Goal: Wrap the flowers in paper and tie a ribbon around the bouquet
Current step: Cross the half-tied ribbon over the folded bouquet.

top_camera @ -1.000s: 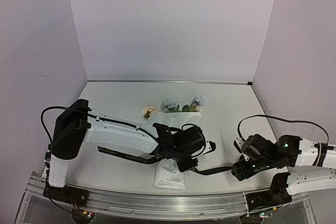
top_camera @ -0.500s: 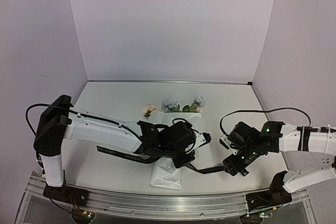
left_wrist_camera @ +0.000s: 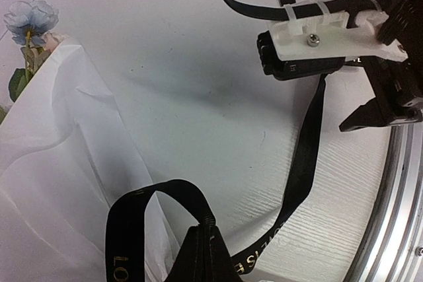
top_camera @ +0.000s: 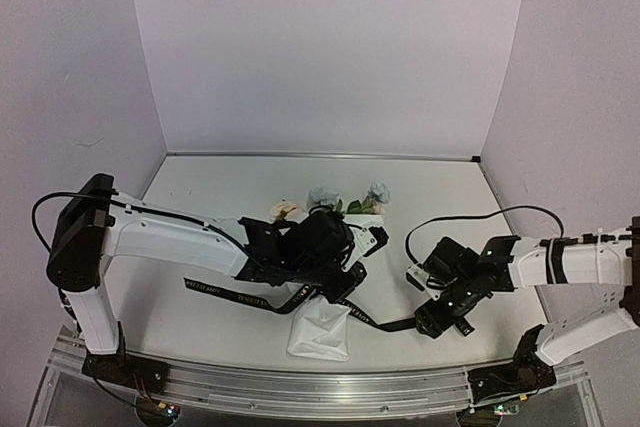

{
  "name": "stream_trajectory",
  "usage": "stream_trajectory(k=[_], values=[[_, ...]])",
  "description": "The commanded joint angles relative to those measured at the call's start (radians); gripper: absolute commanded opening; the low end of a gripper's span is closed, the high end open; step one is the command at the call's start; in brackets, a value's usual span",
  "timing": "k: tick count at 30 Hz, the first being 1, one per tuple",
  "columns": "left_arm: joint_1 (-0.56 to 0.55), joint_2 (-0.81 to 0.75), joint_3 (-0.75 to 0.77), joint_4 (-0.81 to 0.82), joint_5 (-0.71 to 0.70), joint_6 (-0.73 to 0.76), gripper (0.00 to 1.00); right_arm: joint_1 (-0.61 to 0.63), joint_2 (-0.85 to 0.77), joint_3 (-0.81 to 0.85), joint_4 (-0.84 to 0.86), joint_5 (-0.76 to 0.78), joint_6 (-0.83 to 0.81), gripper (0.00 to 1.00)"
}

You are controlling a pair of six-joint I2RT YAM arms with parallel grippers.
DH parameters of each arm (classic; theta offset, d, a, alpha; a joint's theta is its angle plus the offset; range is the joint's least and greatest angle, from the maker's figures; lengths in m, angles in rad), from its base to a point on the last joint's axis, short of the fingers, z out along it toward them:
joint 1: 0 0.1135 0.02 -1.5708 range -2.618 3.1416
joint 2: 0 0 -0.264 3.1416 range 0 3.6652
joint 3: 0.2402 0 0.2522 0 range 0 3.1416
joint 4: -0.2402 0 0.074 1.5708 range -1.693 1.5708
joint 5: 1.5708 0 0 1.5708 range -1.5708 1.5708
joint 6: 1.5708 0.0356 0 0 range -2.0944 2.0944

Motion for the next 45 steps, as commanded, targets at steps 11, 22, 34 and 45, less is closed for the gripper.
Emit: stream_trajectory(k=[11, 22, 34, 45], values=[[0.013, -0.078, -0.034, 0.068, 0.053, -0.025, 0.0, -0.019, 0.07, -0.04, 0.07, 0.164, 0.017, 0.51], [0.017, -0.084, -0.049, 0.083, 0.075, -0.026, 0.0, -0.019, 0.02, 0.05, -0.011, 0.178, -0.026, 0.54], [0.025, -0.086, -0.054, 0.081, 0.095, -0.023, 0.0, -0.081, 0.111, 0.027, 0.015, 0.105, 0.016, 0.57], [0.027, -0.096, -0.065, 0.103, 0.114, -0.022, 0.0, -0.081, 0.155, -0.02, 0.071, 0.025, 0.114, 0.16]])
